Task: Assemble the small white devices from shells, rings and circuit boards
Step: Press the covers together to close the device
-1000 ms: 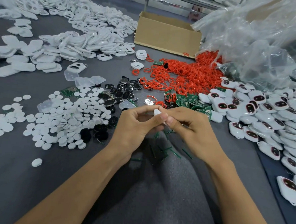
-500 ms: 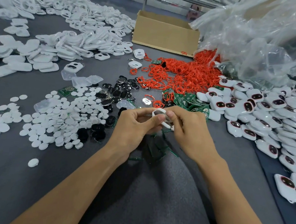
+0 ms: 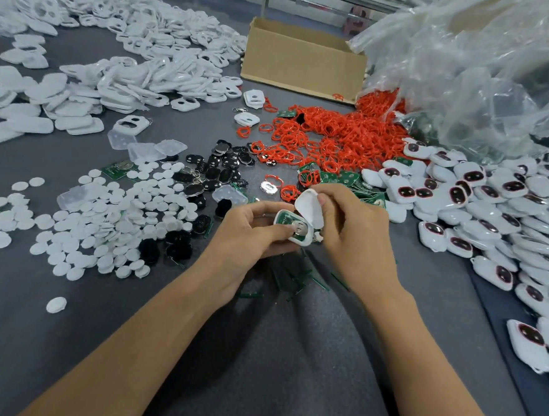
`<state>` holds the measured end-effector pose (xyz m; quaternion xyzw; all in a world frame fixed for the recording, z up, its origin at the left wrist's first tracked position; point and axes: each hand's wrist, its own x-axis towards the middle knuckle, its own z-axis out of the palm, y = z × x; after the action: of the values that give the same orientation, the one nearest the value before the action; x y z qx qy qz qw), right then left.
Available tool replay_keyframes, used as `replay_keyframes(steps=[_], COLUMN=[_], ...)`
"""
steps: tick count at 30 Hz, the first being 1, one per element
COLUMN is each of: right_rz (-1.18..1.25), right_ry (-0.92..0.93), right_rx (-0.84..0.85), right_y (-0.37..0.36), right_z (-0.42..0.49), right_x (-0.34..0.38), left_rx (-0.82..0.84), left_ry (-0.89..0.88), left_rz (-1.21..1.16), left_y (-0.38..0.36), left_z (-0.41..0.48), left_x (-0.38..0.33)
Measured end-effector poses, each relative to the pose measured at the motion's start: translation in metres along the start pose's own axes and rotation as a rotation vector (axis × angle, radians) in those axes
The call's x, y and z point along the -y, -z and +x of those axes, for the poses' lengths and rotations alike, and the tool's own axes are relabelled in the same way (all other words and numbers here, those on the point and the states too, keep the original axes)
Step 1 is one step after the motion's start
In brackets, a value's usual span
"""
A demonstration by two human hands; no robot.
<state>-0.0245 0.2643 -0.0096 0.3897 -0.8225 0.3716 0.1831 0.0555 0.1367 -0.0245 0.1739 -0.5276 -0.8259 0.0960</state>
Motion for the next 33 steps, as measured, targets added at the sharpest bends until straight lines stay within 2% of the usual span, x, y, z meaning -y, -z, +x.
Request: replay_keyframes(steps=[3,5,11,14,17,21,23,33], right_rz=[-0.003,0.076,0.882,1.063,0.968,0.491,0.319,-0.066], right_ry=[-0.112,-0.226,-0.857,-0.975,-0.869,-0.448,-0.312,-0.105], right_rx=[-0.138,-0.199,-0.037,0.030,0.079,0.140,0.178,0.140], right_y=[-0.002,-0.001,0.010,0.011,0.012,0.010,0.006,0.000], right_z=[0.002,0.004,0.011,0.012,0.010,0.004,0.002,-0.001], right_x=[-0.004,-0.006,-0.008,-0.006,-0.002,0.006,0.007,0.007], left_rx=[-0.011,-0.012,-0.030,-0.004,-0.002,0.000,0.003,-0.019], left_ry=[0.004,0.003,0.005,0.003,-0.014,-0.052,-0.068,-0.099], left_rz=[-0.010,-0.014,-0.094,-0.102,-0.060,-0.016,-0.009,0.086], left_y=[0.000,0.001,0.003,0.005,0.005,0.005,0.005,0.005], left_z=[0.001,0.001,0.002,0.001,0.002,0.002,0.002,0.000], left_x=[0.000,0.000,0.000,0.000,0.001,0.003,0.004,0.005])
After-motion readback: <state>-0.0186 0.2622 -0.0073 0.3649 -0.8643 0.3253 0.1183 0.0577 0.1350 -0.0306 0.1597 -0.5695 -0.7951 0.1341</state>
